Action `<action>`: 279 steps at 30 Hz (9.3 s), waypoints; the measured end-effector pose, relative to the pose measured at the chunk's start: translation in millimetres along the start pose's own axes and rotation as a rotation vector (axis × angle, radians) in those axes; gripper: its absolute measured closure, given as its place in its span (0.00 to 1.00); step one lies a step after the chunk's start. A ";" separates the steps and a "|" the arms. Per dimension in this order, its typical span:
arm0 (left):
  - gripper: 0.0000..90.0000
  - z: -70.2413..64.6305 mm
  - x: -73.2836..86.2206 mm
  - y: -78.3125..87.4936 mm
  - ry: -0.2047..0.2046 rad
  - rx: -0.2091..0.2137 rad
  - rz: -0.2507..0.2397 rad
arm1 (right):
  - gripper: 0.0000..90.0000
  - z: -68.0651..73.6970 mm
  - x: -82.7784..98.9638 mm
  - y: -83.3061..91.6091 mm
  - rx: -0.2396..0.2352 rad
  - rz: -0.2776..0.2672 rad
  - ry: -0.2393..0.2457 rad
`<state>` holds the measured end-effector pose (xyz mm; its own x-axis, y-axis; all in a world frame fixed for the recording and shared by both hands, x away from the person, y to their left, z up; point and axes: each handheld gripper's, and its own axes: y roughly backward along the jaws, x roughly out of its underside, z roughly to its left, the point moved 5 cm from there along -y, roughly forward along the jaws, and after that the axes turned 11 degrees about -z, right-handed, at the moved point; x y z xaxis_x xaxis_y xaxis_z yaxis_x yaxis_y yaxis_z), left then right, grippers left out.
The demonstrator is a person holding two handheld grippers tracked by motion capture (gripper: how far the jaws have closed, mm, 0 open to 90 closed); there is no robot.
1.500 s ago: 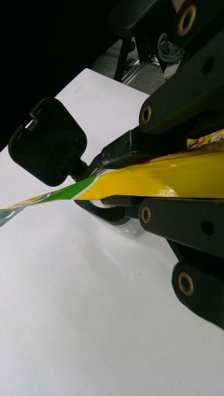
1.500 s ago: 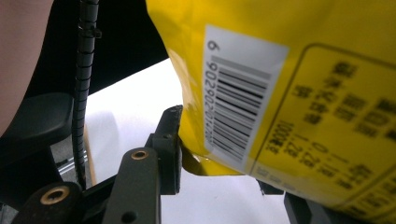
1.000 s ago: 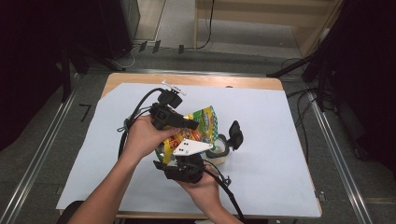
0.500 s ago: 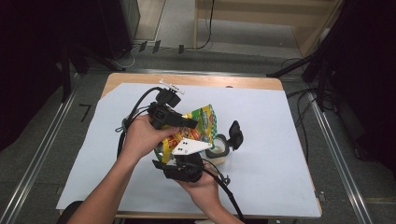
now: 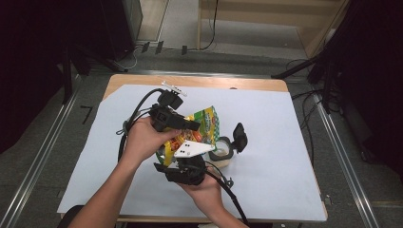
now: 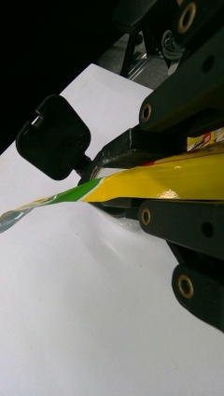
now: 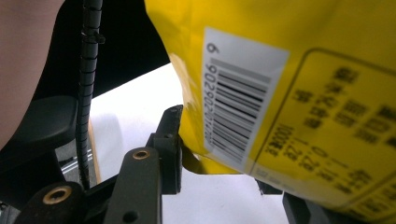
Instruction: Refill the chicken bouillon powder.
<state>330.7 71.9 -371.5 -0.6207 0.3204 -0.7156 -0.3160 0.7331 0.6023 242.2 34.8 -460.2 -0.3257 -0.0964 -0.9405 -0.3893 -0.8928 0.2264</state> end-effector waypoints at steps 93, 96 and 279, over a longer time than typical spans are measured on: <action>0.87 1.0 -3.8 4.5 0.054 0.002 -0.029 | 0.69 1.2 -5.9 0.2 -0.004 -0.002 0.001; 0.87 1.2 -3.7 3.7 0.054 0.004 -0.026 | 0.69 0.5 -5.1 0.1 -0.004 0.000 -0.002; 0.85 -1.4 -9.5 -10.9 0.044 0.020 0.009 | 0.69 -4.1 -3.1 3.6 0.032 0.009 0.003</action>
<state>339.1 60.1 -370.9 -0.6549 0.3004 -0.6935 -0.2958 0.7425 0.6010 245.3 30.1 -457.5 -0.3265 -0.1057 -0.9393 -0.4138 -0.8775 0.2426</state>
